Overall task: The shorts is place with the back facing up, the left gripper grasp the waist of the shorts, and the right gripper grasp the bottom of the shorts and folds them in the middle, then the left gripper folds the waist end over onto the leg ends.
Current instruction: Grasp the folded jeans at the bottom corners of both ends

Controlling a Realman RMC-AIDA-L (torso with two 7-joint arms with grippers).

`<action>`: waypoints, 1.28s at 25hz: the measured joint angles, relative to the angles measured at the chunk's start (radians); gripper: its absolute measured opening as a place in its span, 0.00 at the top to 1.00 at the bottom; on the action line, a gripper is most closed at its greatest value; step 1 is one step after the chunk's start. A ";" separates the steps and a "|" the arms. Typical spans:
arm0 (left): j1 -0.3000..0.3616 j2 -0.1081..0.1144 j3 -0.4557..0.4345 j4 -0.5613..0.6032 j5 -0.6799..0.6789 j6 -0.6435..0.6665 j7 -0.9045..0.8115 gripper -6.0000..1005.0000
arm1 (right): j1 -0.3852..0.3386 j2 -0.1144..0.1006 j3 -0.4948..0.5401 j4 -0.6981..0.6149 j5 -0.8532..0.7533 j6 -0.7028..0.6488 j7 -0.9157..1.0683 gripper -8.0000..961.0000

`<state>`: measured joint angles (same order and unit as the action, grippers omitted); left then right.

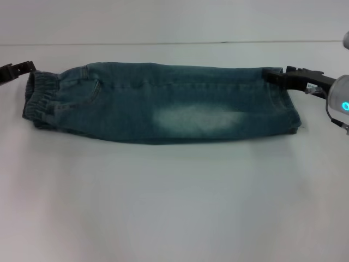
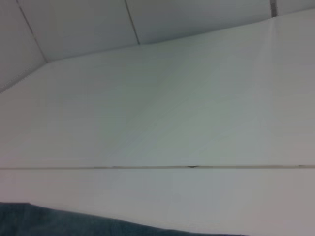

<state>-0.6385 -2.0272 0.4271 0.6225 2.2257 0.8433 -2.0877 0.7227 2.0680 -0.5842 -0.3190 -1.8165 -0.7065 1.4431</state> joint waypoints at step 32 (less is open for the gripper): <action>0.038 0.047 0.097 0.123 0.253 0.274 -0.003 0.10 | -0.187 -0.040 -0.073 -0.367 -0.155 -0.966 0.158 0.01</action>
<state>-0.6003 -1.9800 0.5242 0.7459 2.4785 1.1173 -2.0905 0.5360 2.0284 -0.6572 -0.6861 -1.9719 -1.6723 1.6010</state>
